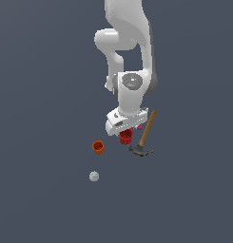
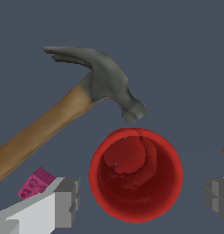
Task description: Pick up a designated object from a clutter of objects.
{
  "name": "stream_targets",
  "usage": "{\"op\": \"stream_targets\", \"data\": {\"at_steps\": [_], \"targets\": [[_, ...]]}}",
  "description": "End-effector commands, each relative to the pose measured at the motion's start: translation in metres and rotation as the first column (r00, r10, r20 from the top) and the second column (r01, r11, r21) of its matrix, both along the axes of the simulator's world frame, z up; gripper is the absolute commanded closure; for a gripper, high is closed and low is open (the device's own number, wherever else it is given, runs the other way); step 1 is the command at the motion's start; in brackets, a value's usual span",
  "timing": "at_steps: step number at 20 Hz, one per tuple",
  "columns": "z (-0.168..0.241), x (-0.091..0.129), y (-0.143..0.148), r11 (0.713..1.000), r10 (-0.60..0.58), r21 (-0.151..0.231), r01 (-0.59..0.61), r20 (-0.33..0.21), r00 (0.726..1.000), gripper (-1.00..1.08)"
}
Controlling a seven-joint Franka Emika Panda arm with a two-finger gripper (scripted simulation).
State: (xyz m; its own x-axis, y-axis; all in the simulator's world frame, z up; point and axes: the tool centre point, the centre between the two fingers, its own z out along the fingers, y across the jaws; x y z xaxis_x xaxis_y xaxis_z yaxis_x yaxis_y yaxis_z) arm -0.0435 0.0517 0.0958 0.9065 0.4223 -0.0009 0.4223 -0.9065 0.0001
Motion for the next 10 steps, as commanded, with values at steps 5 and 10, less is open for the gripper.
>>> {"op": "stream_targets", "data": {"at_steps": [5,10], "targets": [[-0.022,-0.001,0.0,1.0,0.001,0.0,-0.001,0.0,1.0,-0.92],[-0.042,-0.001,0.0,1.0,0.002,0.001,-0.002,0.0,1.0,-0.92]]}}
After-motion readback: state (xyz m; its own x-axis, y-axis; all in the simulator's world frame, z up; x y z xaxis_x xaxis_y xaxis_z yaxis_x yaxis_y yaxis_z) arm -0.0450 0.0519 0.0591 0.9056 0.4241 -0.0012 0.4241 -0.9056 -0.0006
